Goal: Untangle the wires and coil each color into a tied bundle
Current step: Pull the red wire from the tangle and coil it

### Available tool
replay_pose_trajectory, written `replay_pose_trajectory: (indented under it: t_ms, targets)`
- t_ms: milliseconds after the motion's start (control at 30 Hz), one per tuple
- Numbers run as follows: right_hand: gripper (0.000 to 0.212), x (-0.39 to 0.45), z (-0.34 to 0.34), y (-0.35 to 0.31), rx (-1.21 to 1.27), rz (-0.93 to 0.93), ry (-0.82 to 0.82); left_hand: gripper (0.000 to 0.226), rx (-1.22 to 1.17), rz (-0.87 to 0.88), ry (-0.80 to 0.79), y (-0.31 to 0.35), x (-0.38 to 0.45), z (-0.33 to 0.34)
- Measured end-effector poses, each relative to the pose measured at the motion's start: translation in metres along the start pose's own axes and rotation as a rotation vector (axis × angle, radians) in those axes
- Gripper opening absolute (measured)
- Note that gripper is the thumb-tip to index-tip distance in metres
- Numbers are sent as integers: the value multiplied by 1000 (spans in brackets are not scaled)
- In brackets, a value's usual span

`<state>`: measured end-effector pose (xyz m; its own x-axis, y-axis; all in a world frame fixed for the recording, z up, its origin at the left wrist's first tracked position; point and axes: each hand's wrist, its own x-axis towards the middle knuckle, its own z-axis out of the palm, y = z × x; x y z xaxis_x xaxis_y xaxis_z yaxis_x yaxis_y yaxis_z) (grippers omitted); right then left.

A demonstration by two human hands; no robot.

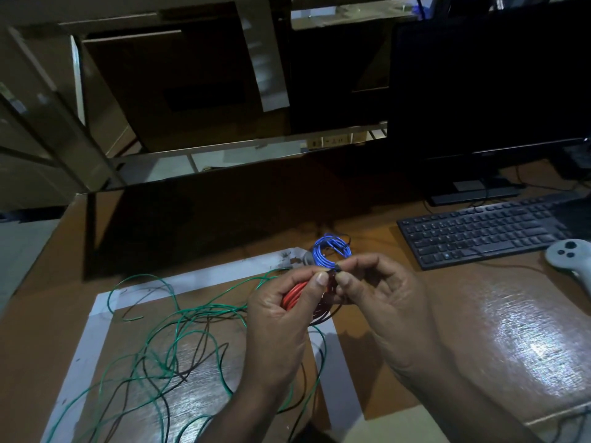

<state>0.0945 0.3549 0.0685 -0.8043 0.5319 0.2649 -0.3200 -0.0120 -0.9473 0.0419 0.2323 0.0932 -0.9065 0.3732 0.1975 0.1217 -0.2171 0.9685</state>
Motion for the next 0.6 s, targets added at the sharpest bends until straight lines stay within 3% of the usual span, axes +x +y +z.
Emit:
replay_pose_trajectory:
  t_ms: [233,600]
  targets:
    - [20,0,-2,-3,-149,-90,-10,14,33,-2,-9,0,0,-2]
    - [15,-2,-2,-3,-94,-88,-12,17,49,-8,2,-1,0,-2]
